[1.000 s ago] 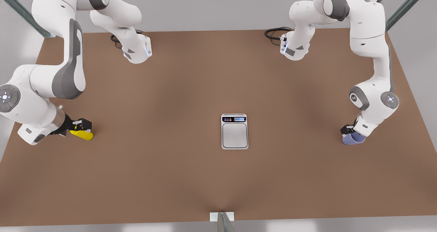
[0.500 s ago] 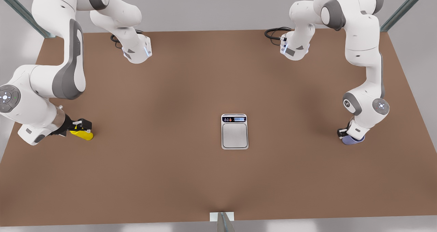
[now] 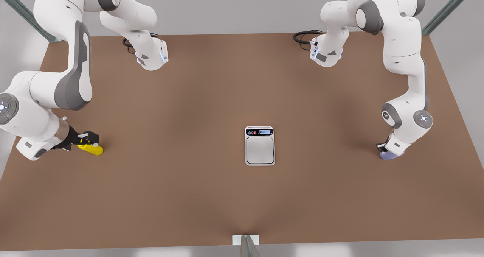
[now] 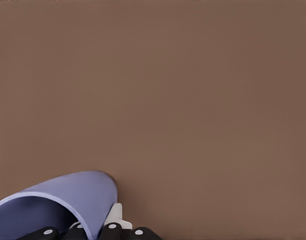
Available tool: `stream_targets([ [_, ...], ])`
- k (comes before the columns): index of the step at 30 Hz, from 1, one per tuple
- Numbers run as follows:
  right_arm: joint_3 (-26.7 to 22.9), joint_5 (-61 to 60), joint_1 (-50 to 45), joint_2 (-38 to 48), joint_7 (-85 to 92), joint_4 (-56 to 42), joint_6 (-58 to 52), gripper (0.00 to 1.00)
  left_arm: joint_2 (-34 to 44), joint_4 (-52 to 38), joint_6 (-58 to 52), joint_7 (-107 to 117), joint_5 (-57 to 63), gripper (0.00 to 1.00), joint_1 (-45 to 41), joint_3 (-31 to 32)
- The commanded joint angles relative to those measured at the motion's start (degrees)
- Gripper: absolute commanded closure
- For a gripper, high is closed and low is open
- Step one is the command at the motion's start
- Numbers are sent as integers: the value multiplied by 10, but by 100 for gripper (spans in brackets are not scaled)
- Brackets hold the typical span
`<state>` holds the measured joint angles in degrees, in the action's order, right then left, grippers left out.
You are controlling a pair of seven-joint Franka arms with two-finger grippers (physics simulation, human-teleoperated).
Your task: Move cup to the weight, pick up sauce bottle, pour sauce
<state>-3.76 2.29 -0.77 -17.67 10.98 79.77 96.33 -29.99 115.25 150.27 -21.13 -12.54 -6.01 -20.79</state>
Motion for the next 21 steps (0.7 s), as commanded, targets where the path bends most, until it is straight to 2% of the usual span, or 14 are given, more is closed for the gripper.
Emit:
stream_targets([
  [1, 0, 0, 0, 0, 1, 0, -1, 0, 0, 0, -1, -4, -42, 79, 0, 1],
  [5, 0, 0, 0, 4, 1, 0, -2, 0, 7, 0, -11, -4, -50, 79, -3, 2],
  [9, -1, 1, 1, 7, 11, 0, -11, 0, 12, -1, -16, -3, -117, 79, -8, 38],
  [12, -3, 1, 9, 7, 55, 1, -9, 0, 18, -15, -31, 48, -125, 79, -22, 55],
  [15, -2, -25, 52, 6, 231, 4, -4, 0, 20, -21, -37, 105, -125, 79, -55, 55],
  [16, -3, -86, 98, 7, 380, 21, -4, 0, 20, -27, -37, 132, -125, 79, -69, 55],
  [18, -3, -171, 174, -1, 547, 51, -4, 0, 20, -34, -45, 162, -124, 79, -88, 55],
  [21, -4, -343, 290, -65, 815, 104, 40, 0, 11, -60, -61, 193, -124, 79, -105, 55],
])
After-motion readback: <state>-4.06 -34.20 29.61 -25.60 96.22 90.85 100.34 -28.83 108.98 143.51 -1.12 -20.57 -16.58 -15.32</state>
